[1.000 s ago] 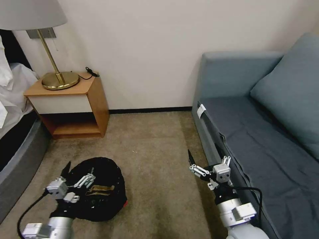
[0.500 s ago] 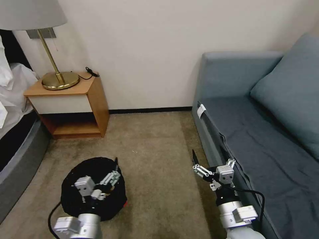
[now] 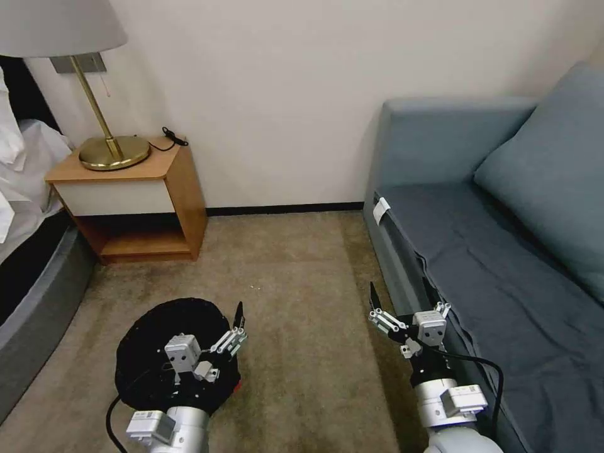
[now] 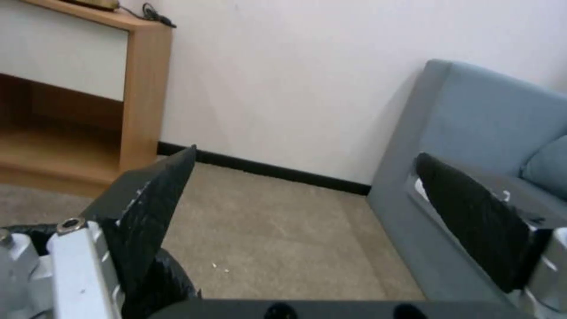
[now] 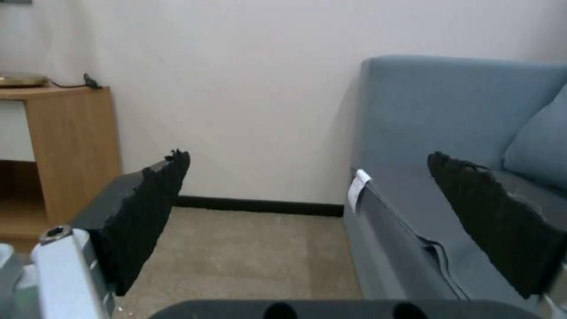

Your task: Pick up the trash bin, then pick up the garbage on the floor and place it into the trash bin.

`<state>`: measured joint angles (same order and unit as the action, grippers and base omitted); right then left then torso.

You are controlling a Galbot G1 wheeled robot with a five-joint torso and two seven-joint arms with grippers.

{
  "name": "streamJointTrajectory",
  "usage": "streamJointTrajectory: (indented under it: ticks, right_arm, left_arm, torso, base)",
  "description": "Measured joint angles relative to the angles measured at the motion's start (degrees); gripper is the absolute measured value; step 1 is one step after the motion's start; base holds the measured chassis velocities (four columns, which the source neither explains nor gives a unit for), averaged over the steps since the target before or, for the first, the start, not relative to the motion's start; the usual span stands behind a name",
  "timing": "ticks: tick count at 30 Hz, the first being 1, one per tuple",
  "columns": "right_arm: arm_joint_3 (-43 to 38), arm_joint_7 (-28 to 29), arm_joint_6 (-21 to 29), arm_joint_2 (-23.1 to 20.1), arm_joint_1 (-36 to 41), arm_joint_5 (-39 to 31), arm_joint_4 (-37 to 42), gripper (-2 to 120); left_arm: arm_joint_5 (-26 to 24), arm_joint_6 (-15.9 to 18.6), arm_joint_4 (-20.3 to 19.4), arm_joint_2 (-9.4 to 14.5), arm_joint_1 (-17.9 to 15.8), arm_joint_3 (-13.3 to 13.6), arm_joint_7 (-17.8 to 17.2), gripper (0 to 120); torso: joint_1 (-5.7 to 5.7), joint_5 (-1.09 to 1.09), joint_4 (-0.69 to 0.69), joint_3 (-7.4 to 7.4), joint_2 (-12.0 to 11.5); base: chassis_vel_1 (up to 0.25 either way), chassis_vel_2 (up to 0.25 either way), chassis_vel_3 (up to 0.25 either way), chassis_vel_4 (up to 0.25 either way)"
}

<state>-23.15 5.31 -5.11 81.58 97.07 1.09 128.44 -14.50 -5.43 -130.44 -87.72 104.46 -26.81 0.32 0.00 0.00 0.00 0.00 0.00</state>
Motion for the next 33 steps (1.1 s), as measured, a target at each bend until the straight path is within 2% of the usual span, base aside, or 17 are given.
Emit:
streamJointTrajectory:
  ticks: [33]
  right_arm:
    - [0.2,0.1,0.6,0.2,0.0,0.7,-0.2,100]
  left_arm:
    - [0.9,0.2,0.6,0.2,-0.3,0.0,0.4,100]
  torso:
    - [0.0,0.0,0.0,0.0,0.0]
  base:
    - [0.0,0.0,0.0,0.0]
